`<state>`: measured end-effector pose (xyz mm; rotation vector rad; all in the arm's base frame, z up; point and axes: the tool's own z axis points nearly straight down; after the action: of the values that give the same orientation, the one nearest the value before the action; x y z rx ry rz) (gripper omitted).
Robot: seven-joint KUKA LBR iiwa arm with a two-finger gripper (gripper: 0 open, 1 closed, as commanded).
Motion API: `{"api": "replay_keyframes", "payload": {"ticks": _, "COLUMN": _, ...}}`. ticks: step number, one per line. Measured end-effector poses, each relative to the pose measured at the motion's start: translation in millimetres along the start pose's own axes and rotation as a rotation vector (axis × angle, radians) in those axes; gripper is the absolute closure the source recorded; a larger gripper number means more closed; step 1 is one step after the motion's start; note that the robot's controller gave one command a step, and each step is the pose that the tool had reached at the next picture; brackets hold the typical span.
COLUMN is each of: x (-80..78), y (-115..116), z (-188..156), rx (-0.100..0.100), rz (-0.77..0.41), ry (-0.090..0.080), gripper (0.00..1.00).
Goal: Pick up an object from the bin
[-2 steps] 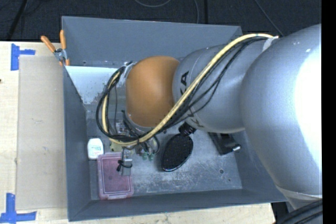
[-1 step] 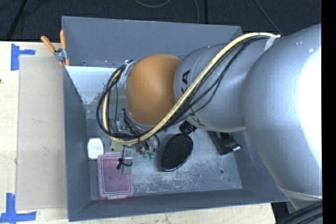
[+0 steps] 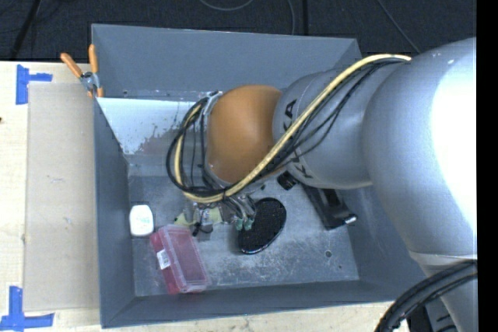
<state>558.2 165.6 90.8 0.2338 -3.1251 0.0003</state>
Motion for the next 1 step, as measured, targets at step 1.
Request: {"api": "replay_keyframes", "payload": {"ticks": 1, "x": 0.0, "y": 0.0, "z": 0.0, "rx": 0.0, "rz": 0.001, "ry": 0.0, "gripper": 1.0}}
